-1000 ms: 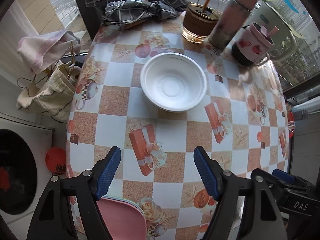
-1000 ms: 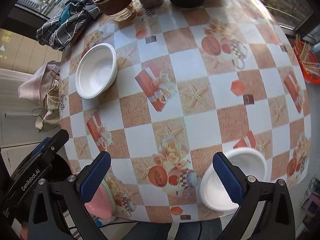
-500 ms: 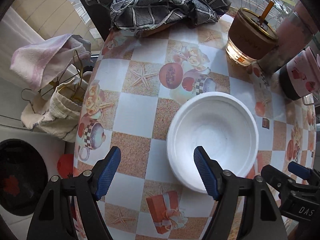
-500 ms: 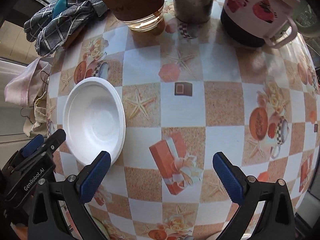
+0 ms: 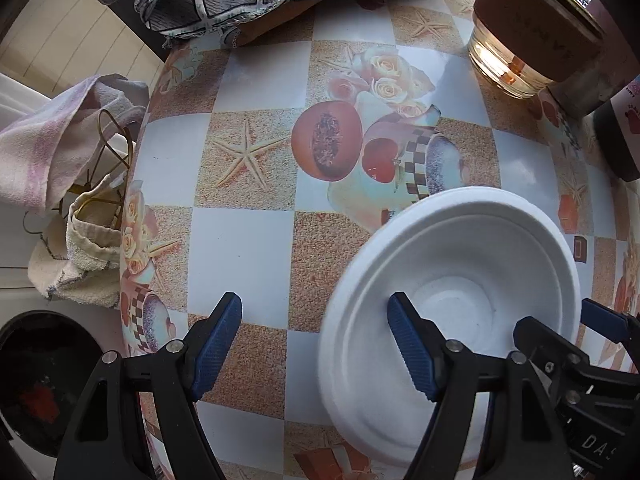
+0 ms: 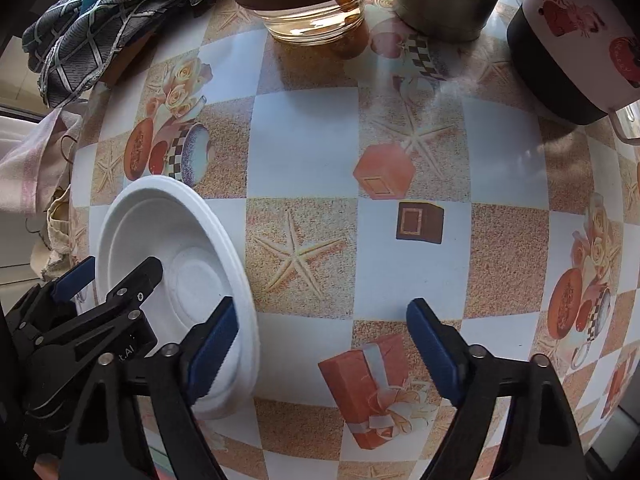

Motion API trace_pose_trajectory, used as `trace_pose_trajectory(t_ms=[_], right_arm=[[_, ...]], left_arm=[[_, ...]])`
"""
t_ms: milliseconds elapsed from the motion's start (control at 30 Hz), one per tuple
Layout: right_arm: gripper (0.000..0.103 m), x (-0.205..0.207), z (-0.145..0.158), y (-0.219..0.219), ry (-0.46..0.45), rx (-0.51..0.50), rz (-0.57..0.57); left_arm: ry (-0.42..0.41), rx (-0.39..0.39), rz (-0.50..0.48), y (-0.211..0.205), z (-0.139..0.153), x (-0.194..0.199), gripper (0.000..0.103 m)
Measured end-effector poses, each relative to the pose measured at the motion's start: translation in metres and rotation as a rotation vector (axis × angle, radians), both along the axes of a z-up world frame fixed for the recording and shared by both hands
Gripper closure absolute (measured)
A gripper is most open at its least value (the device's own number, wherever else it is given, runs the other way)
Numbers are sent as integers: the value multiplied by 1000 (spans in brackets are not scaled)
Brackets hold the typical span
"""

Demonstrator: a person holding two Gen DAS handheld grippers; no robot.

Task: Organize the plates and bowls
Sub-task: 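Close both grippers on the third white bowl rim, then lift the third bowl with both grippers and carry it over the bowl stack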

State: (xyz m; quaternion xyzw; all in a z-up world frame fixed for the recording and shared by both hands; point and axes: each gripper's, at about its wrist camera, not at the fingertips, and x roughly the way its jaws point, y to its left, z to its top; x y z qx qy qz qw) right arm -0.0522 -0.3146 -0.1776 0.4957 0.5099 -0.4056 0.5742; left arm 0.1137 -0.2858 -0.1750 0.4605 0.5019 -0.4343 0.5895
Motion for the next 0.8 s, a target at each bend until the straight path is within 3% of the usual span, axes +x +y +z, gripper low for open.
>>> trace_pose_trajectory(t_ms=[133, 200, 300, 367, 533, 800], right_arm=[[37, 1, -1, 7, -12, -14, -2], [63, 6, 0, 10, -44, -16, 14], [82, 13, -3, 12, -108, 29, 5], [90, 15, -6, 14, -128, 53, -11], [90, 16, -5, 32, -105, 64, 24], [89, -10, -9, 86, -95, 133, -11]], left_arm=[[12, 13, -4, -1, -1, -2, 25], [45, 8, -20, -3, 0, -8, 39], [97, 14, -50, -4, 1, -18, 62], [91, 25, -65, -4, 1, -24, 62], [125, 39, -73, 12, 0, -31, 63], [99, 61, -128, 63, 2, -69, 63]])
